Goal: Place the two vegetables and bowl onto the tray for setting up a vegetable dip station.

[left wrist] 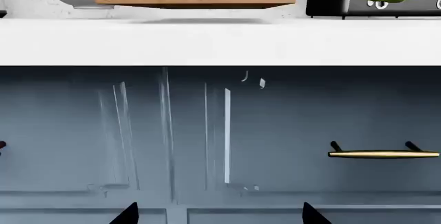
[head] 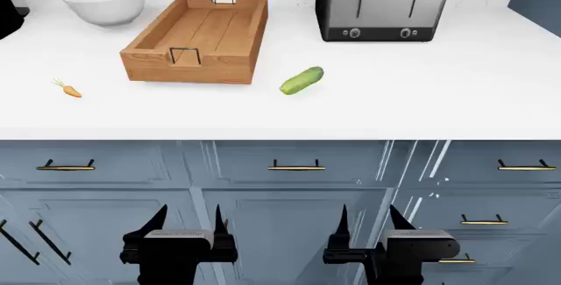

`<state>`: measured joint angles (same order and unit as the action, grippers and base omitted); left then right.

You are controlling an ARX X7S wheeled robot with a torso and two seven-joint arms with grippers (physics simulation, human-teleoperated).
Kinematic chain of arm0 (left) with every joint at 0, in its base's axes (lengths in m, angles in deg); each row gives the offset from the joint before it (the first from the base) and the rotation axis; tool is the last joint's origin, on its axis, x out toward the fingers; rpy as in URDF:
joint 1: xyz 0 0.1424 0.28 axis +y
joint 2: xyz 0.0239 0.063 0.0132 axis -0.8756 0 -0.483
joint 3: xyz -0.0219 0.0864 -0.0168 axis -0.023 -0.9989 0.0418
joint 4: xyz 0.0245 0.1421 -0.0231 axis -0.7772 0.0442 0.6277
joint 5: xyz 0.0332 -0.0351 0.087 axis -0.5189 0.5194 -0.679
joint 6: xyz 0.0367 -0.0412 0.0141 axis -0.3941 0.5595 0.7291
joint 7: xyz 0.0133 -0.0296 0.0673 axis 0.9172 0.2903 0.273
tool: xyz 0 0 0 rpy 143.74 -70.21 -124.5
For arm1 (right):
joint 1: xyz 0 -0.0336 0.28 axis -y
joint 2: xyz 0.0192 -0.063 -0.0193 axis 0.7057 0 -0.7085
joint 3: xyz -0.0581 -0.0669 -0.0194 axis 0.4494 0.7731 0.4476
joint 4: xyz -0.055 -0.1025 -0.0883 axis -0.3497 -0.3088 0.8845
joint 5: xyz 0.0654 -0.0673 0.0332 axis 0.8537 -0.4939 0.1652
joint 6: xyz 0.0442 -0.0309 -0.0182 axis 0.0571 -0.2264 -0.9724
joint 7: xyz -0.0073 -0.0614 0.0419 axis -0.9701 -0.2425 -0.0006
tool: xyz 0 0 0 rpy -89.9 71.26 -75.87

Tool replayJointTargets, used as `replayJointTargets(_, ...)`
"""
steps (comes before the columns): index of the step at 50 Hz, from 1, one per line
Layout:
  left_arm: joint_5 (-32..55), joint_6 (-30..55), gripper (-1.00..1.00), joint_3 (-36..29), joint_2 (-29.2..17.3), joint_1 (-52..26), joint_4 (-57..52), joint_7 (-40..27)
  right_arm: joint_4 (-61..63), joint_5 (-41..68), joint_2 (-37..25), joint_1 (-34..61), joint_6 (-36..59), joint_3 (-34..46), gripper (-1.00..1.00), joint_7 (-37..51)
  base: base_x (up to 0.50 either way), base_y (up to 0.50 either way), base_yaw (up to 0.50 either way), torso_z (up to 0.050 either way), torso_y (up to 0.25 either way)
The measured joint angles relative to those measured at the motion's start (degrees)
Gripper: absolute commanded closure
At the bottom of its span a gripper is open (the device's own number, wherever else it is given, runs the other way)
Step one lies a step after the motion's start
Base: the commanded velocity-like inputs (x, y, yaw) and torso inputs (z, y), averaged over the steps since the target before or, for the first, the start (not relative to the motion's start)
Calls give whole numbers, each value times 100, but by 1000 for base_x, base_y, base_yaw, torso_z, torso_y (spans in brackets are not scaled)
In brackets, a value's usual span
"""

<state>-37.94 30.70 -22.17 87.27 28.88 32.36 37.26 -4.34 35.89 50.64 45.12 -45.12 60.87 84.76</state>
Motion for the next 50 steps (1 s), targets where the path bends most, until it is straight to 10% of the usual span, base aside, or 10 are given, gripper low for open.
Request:
replayJointTargets(11,205,209,-100,-235,-243,73,-303,164,637,249,-299,-143,557,258,-100,-211,0,0,0,5,35)
replayJointTargets(21,756,1671,-100,-247,-1034,66,-2007,741,2809,1146,-1200,170,2908,190,-100,-890,0,0,0,36,205)
replayJointTargets(34,2320,4523,-100,1081,-2646,-1231,-3848,1520,3906,3766,-2321,3241,7040,-532,-100,-998,0,0,0,36,212)
replayJointTargets(50,3024,6316,-100,960,-4698,-3962,-3217,2198,2185,3696,-3469,6544,6797,1057,-100,-1950,54,92,0,36,213)
